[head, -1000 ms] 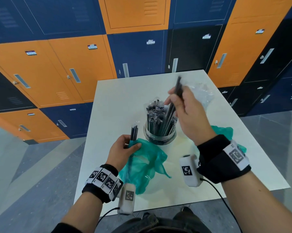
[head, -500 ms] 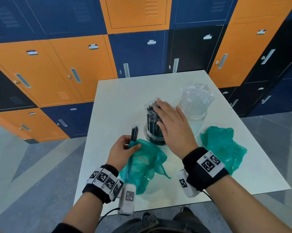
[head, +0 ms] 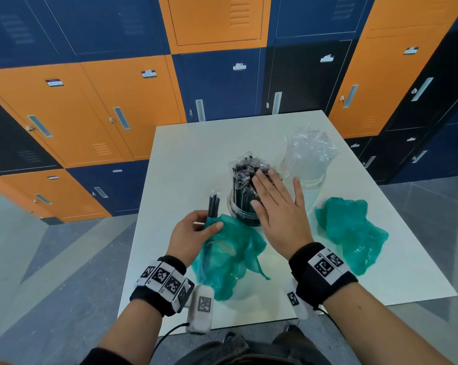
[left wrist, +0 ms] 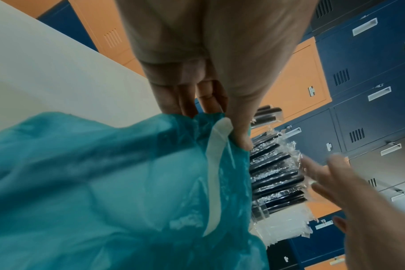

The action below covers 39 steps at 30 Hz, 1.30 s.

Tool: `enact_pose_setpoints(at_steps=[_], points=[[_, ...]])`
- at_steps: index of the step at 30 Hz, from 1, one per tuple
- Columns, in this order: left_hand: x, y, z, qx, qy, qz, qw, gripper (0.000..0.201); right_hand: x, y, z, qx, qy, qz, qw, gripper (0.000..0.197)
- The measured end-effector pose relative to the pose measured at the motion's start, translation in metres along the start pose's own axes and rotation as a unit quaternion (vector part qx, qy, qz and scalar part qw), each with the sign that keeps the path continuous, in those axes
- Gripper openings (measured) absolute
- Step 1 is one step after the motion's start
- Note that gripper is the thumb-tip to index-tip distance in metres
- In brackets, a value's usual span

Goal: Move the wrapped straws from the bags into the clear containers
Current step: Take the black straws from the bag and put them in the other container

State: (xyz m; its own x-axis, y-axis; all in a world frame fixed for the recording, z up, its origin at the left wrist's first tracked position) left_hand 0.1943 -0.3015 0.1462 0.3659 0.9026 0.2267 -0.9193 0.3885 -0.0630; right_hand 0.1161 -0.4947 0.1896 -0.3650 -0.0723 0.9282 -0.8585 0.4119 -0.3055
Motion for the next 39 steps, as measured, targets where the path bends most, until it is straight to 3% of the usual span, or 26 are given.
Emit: enact_pose_setpoints(at_steps=[3,6,8,12,15,17,20,27,32,34,39], points=[[0.000,0.002,0.005,-0.006,0.017,0.003,1.000,0.029,0.017,-0.002,-0.006,-0.037,-0.063,0.029,0.997,0.050],[0.000,0.003,0.011,-0.020,0.038,0.020,0.999,0.032,0.037,-0.001,-0.019,-0.021,-0.168,0.068,0.983,0.028],[0.000,0.003,0.012,-0.024,0.061,0.030,0.997,0.031,0.038,0.001,-0.027,-0.012,-0.226,0.014,0.974,0.024],[-0.004,0.003,0.017,-0.042,0.060,-0.011,0.997,0.028,0.019,0.005,-0.036,-0.096,-0.272,-0.151,0.946,0.038],[-0.010,0.005,0.022,-0.063,0.045,-0.049,0.996,0.023,0.007,0.008,-0.046,-0.096,-0.296,-0.189,0.931,0.046],[-0.012,0.005,0.023,-0.063,0.044,-0.061,0.995,0.021,0.004,0.011,-0.048,-0.104,-0.338,-0.188,0.916,0.033],[-0.012,0.005,0.020,-0.054,0.044,-0.061,0.996,0.020,0.010,0.009,-0.042,-0.119,-0.368,-0.169,0.907,0.020],[-0.012,0.004,0.008,-0.043,0.032,-0.037,0.998,0.012,0.057,-0.018,-0.021,-0.076,-0.361,-0.057,0.928,0.028],[-0.013,0.001,0.005,-0.040,-0.024,-0.009,0.999,0.007,0.086,-0.042,-0.002,-0.110,-0.443,-0.055,0.888,0.020],[-0.014,0.000,0.002,-0.028,-0.046,-0.013,0.998,0.006,0.098,-0.046,0.003,-0.111,-0.459,-0.015,0.881,0.019],[-0.017,-0.003,0.002,-0.011,-0.103,-0.041,0.994,0.029,0.115,-0.037,0.001,-0.075,-0.495,0.082,0.862,0.015]])
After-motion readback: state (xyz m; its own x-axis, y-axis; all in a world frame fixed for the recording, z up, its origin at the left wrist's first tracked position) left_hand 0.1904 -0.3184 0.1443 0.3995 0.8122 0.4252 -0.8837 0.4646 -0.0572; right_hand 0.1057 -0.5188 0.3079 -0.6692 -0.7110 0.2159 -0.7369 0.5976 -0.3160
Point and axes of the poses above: each hand's wrist, its own y-axis away from the middle knuckle, its own x-axis out of the back of the hand, z = x × y, the point moved 4 cm from there along -y, towards the middle knuckle, and after that the axes turned 15 degrees about -x, right-handed, at the moved point
